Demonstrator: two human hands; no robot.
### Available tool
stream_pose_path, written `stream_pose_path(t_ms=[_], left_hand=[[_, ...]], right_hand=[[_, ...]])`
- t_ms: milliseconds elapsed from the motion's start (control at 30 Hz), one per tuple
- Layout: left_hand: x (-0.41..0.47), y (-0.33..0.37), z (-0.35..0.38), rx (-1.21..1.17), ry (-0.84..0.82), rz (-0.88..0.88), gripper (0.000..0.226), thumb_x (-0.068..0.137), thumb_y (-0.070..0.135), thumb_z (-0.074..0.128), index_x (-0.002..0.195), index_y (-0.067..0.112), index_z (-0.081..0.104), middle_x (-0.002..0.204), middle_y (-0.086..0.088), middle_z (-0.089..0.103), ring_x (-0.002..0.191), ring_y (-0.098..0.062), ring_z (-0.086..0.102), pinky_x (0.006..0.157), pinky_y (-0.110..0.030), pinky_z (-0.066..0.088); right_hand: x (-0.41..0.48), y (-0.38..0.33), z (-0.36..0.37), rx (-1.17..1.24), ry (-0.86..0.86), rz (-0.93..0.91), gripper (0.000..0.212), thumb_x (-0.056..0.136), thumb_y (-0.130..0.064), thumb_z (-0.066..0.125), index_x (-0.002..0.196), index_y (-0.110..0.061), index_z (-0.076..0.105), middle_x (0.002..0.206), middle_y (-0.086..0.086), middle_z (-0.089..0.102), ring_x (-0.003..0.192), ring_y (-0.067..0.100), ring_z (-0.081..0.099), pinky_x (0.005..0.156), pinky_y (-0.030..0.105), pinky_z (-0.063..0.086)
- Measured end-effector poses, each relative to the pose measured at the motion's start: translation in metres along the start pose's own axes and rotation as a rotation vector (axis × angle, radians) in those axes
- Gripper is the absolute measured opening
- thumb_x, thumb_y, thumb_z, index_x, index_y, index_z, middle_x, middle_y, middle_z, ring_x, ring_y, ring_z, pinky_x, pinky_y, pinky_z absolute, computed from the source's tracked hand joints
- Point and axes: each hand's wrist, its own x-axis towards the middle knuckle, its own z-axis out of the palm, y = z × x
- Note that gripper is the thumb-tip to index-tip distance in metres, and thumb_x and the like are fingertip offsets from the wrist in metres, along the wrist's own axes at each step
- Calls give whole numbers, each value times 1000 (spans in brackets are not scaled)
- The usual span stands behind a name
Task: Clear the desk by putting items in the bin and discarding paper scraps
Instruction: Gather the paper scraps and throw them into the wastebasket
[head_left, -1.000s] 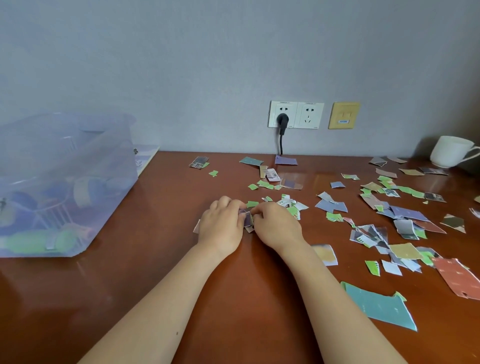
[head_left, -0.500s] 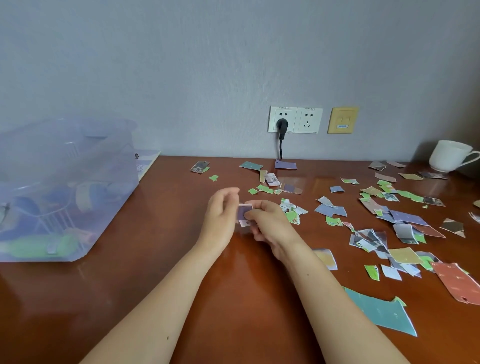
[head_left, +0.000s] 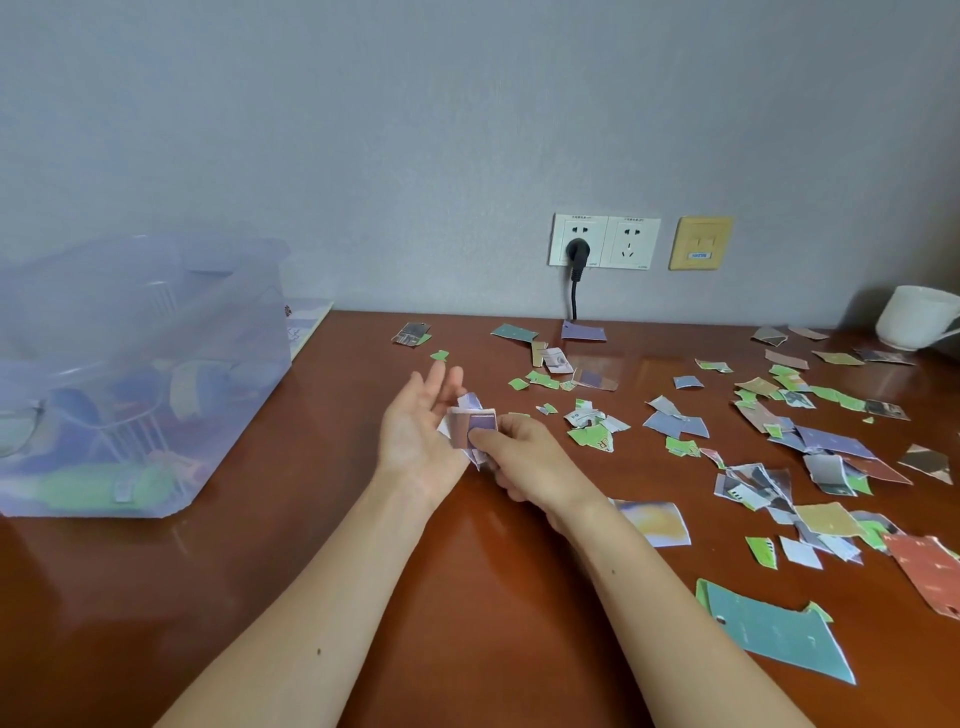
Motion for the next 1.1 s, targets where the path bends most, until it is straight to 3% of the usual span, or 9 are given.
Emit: stream_pose_path(t_ms=[167,267,400,500,633,700,800,933,1100], left_hand=[[-1,0,0,22,-102,49,37,99,31,48,126,9,59,122,-9,67,115,-25,62,97,-39,48],[-6,-6,6,78,-142,43,28,97,25,50,115,6,60,121,-10,66,113,-25,60,100,-42,45],[-10,-19,7,229,-182,-77,26,100,16,45,118,3,58,121,-13,65,109,-26,62,95,-36,47],[-7,-21,4,210,-157,-122,30,103,13,37,126,9,57,122,-12,66,110,-26,64,88,-38,51],[-7,-21,4,92,-51,-199,24,100,15,45,115,15,63,93,-14,72,77,-26,71,64,-39,57],[-9,-24,4,74,-24,-260,25,101,27,44,110,14,63,88,-11,73,87,-23,67,75,-39,54],[-10,-24,6,20,-66,-319,45,101,44,38,124,12,60,117,-11,68,112,-25,62,97,-39,45],[-12,-24,14,60,-27,-288,47,102,44,35,95,7,64,77,-16,73,89,-26,66,77,-38,50],[4,-30,31,78,52,-314,43,100,44,43,96,7,63,78,-10,62,70,-19,59,71,-32,53]], right_hand=[[-6,-3,-3,-18,-2,0,23,96,-25,52,75,-18,51,55,-2,37,35,5,26,36,19,20],[-8,-4,-5,168,50,-85,18,98,-21,53,84,-11,58,52,-5,35,36,4,27,35,17,23],[-8,-2,-4,130,113,-166,24,96,-17,57,73,-9,58,48,-9,45,40,3,38,42,19,33],[-4,5,-3,-101,254,-152,16,89,-26,59,88,-9,59,72,-1,63,65,16,57,66,38,48],[-5,0,-6,-91,393,-257,14,86,-19,42,95,-22,52,84,-9,65,83,17,61,79,45,51],[-5,-7,0,-153,323,-331,15,85,-16,41,93,-23,53,87,-10,64,88,15,60,84,44,50],[-3,-10,8,-258,255,-373,17,83,-19,41,85,-25,57,86,-14,64,92,12,59,91,39,46],[-2,-11,-3,-119,240,-374,27,85,-3,42,84,-19,64,84,-11,66,84,8,61,80,31,51],[14,-15,-53,-271,358,-262,28,84,-5,54,103,-23,62,101,-9,66,95,11,61,84,27,49]])
